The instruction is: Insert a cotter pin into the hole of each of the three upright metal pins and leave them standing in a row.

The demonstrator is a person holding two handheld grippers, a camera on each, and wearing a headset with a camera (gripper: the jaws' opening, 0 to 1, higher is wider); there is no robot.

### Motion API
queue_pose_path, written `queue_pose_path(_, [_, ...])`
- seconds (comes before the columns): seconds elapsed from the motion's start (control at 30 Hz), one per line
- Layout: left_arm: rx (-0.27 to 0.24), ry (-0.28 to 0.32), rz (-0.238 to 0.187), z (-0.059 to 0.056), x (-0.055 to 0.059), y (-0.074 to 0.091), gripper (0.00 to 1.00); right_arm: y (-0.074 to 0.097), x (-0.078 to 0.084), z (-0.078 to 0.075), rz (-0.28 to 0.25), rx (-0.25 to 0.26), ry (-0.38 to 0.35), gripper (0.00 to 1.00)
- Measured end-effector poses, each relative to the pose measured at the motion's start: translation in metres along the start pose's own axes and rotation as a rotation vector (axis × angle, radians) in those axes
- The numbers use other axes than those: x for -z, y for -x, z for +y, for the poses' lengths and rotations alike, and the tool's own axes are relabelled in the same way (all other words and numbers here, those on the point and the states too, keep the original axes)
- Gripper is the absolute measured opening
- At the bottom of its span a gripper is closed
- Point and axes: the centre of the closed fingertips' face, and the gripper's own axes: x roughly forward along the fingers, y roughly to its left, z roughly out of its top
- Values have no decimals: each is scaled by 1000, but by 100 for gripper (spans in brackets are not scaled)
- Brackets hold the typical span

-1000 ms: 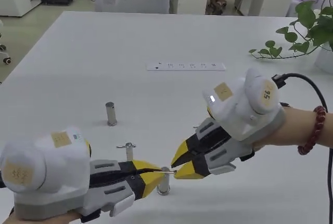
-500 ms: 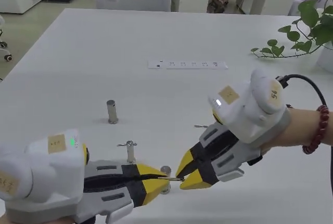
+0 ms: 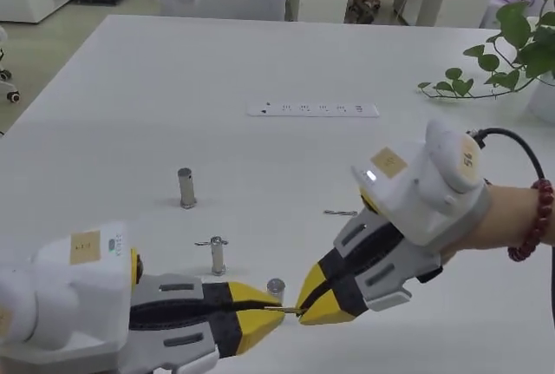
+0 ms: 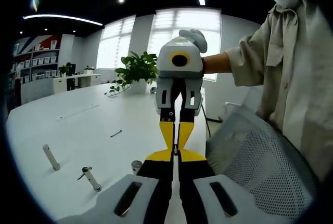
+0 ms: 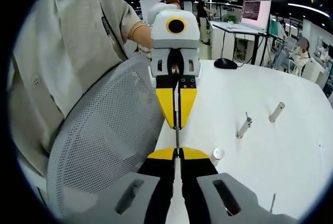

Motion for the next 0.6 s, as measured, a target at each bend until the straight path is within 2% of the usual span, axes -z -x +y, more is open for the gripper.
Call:
queue_pose_path(0.33, [10,-3,-7,-3,0,1,0,2,-2,3,-5,-5,-23,3])
queue_pose_path(0.6, [-5,-12,-3,-2,1,-1,1,1,0,3,37,10,-40,2])
